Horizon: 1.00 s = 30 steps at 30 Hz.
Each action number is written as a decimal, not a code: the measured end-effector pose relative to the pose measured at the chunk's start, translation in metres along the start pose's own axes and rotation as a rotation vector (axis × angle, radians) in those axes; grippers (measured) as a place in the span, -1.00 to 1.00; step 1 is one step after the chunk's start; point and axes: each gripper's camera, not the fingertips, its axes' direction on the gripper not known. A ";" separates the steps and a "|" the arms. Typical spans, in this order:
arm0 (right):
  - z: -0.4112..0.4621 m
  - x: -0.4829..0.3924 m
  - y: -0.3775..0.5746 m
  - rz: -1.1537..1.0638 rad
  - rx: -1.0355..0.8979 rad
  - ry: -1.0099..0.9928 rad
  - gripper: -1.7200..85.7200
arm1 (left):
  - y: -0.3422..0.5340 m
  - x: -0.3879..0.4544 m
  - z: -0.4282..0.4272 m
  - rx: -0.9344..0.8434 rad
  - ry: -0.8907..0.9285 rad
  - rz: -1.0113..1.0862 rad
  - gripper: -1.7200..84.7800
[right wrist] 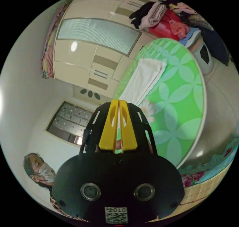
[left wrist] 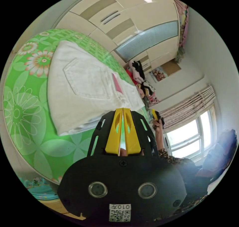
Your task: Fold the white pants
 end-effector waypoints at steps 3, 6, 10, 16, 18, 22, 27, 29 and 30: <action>0.063 -0.019 0.023 -0.103 -0.157 0.019 -0.90 | 0.002 0.024 0.016 0.001 -0.003 0.041 -0.95; 0.132 -0.041 0.052 -0.167 -0.312 0.148 -0.91 | 0.002 0.074 0.042 -0.042 -0.114 0.222 -0.92; 0.208 -0.053 0.089 -0.183 -0.514 0.314 -0.92 | 0.008 0.151 0.097 -0.127 -0.409 0.549 -0.87; 0.231 -0.009 0.120 -0.070 -0.539 0.090 -0.92 | 0.028 0.213 0.175 -0.137 -0.739 0.825 -0.79; 0.215 0.008 0.127 -0.065 -0.447 -0.025 -0.92 | 0.031 0.219 0.196 -0.159 -0.797 0.863 -0.77; 0.197 0.011 0.143 -0.151 -0.358 -0.043 -0.91 | 0.038 0.225 0.234 -0.194 -0.901 0.911 -0.73; 0.209 0.025 0.172 -0.195 -0.378 -0.098 -0.90 | 0.034 0.231 0.256 -0.215 -0.938 0.932 -0.71; 0.210 0.035 0.179 -0.150 -0.371 -0.118 -0.90 | 0.031 0.231 0.259 -0.222 -0.926 0.927 -0.71; 0.207 0.037 0.183 -0.166 -0.354 -0.136 -0.90 | 0.028 0.230 0.259 -0.230 -0.912 0.915 -0.71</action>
